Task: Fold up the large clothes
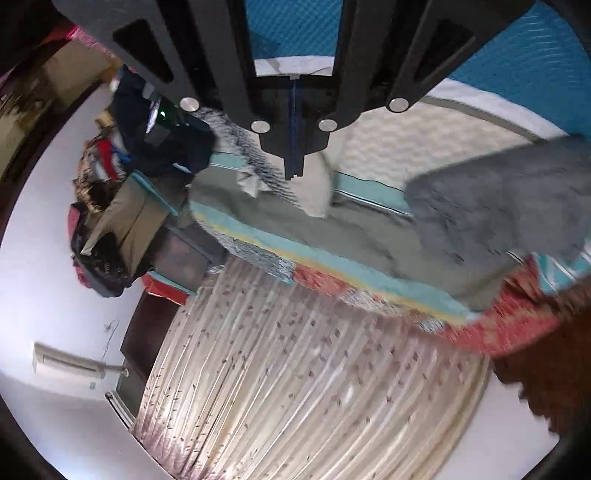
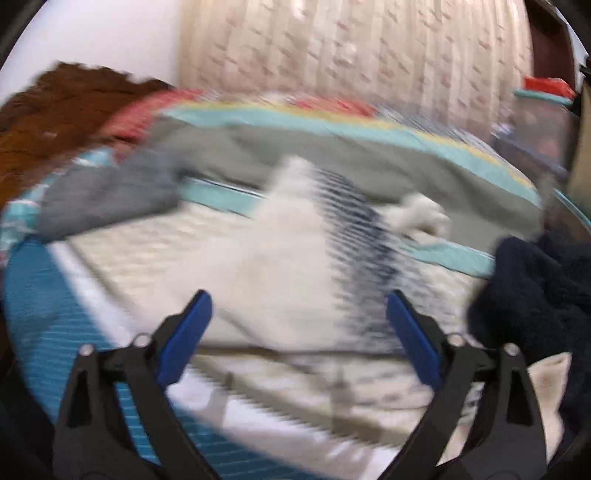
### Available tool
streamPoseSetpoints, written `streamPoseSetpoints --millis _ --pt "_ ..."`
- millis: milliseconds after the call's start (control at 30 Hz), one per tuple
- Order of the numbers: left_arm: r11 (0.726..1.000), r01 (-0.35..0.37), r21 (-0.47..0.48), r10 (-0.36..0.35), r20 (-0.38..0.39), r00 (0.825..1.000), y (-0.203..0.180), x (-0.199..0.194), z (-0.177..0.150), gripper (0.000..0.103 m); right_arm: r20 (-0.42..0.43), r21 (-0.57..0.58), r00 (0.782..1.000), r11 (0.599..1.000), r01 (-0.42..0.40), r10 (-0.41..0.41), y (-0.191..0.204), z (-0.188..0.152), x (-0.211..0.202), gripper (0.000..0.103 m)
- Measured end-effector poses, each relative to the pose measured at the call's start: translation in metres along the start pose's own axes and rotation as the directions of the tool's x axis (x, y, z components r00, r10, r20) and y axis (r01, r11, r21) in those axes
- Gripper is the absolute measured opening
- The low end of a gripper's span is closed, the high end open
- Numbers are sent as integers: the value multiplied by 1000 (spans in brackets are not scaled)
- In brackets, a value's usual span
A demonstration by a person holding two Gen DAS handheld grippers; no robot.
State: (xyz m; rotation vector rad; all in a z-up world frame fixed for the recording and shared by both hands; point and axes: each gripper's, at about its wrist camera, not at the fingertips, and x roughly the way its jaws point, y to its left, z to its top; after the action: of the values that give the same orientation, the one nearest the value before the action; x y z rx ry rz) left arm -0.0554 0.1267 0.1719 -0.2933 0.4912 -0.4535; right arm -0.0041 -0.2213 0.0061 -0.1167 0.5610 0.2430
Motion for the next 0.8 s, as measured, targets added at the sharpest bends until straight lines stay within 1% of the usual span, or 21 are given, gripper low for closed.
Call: streamPoseSetpoints --millis 67,100,133,167,200,267,300,333,367,400,433,467,500,533,567,600,633,700,733,767,800 --pt "998 -51 -23 49 -55 997 9 0 -7 26 -38 -108 999 994 -27 23 35 0 15 97" --pt "994 -95 -53 89 -106 990 18 6 -13 26 -78 -176 997 984 -38 24 57 -4 29 97" --pt "989 -128 -74 116 -149 982 25 11 -17 26 -115 -198 993 979 -56 33 64 -5 45 97" --pt "983 -161 -84 144 -180 973 31 15 -23 26 -149 -202 988 977 -71 41 74 -8 59 97" --pt "978 -189 -85 171 -192 966 37 17 -28 26 -194 -189 979 977 -93 56 86 -8 77 97" --pt "965 -245 -93 222 -209 952 49 15 -39 26 -253 -155 964 980 -124 82 93 -3 112 97" --pt "960 -261 -100 234 -225 946 58 14 -45 26 -297 -116 949 983 -141 101 100 1 132 97" --pt "955 -279 -105 247 -242 938 62 15 -50 26 -319 -94 942 986 -137 101 108 0 143 97" --pt "948 -301 -105 266 -261 928 70 14 -56 26 -345 -87 936 990 -108 72 111 3 160 97" --pt "942 -319 -103 280 -279 919 77 13 -62 26 -386 -108 922 993 -51 6 111 5 182 97" --pt "938 -331 -105 288 -296 911 85 13 -67 26 -429 -129 902 992 -14 -43 107 5 197 87" --pt "936 -335 -107 289 -306 907 90 9 -72 26 -474 -127 880 992 -26 -38 104 4 205 53" --pt "934 -339 -111 291 -314 904 96 7 -77 26 -472 -73 881 995 -69 27 97 10 200 31" --pt "932 -344 -113 295 -315 902 100 7 -78 26 -459 -70 888 996 -55 17 94 15 190 8" --pt "931 -348 -115 298 -315 901 103 7 -78 26 -443 -54 895 995 -88 55 89 20 173 7" --pt "930 -350 -116 299 -317 900 106 7 -79 26 -406 -33 906 989 -143 117 84 25 140 7" --pt "930 -348 -118 294 -328 898 109 12 -77 26 -378 -17 911 983 -185 165 79 26 109 7" --pt "935 -335 -114 280 -343 897 109 26 -73 26 -324 32 906 960 -277 272 63 26 51 7" --pt "940 -323 -109 269 -345 899 107 34 -71 26 -289 88 889 935 -345 355 49 20 11 8" --pt "947 -306 -98 255 -349 902 104 44 -68 26 -257 132 864 901 -414 434 37 12 -23 8" --pt "954 -286 -88 239 -353 905 99 55 -66 26 -219 167 802 832 -530 555 25 -2 -65 8"
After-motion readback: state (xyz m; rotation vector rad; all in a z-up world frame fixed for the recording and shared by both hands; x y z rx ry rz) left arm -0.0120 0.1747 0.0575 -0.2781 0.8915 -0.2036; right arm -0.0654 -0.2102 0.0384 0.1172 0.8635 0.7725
